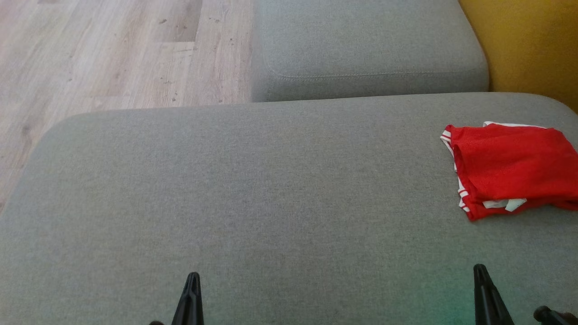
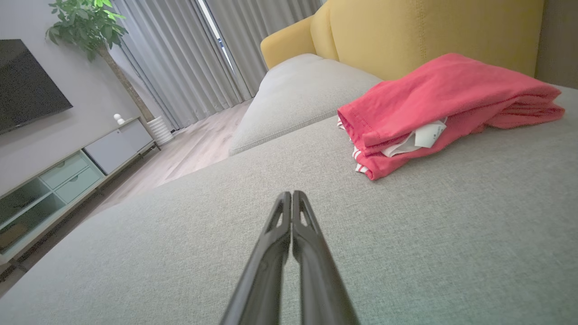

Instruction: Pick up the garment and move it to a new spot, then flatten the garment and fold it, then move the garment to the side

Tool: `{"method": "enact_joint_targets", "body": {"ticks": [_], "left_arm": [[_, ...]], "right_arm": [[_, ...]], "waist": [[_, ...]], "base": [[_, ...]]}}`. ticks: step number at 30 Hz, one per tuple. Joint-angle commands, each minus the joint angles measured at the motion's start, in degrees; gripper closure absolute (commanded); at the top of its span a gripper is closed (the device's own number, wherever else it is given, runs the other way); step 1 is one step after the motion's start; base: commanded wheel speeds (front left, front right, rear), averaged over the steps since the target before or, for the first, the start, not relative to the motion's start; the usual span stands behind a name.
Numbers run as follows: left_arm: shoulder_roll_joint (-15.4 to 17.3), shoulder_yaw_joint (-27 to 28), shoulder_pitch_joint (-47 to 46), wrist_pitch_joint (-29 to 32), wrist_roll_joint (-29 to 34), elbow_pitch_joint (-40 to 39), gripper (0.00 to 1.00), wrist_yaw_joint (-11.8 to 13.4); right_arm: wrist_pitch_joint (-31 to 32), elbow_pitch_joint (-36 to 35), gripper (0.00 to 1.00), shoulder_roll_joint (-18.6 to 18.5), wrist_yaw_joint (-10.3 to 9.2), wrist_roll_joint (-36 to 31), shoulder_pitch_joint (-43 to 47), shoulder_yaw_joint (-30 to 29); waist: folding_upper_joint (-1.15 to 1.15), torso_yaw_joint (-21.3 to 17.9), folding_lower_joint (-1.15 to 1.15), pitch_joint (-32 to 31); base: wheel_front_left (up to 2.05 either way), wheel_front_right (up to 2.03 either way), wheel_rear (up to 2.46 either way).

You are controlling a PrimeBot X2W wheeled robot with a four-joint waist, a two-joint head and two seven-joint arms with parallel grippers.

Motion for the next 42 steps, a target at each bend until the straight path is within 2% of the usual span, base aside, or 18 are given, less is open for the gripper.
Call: {"method": "enact_joint_targets", "body": {"ticks": [1, 42], "left_arm": [[0.4, 0.9, -2.5, 0.3, -1.6, -1.4, 1.0, -0.5], [1.2, 7.7, -9.5, 6.2, -30.5, 2.6, 1.0, -4.9]], "right_arm": [[0.1, -1.4, 1.0, -0.7, -0.01, 1.6, -2.8, -0.3], [6.0, 1.8, 1.0, -1.5, -0.02, 28.2, -10.8, -1.6]], "waist": [[0.0, 0.0, 0.0, 0.0], [0.0, -1.2, 0.0, 1.7]], "base": [[0.0, 0.0, 0.0], [0.0, 0.0, 0.0]]}}
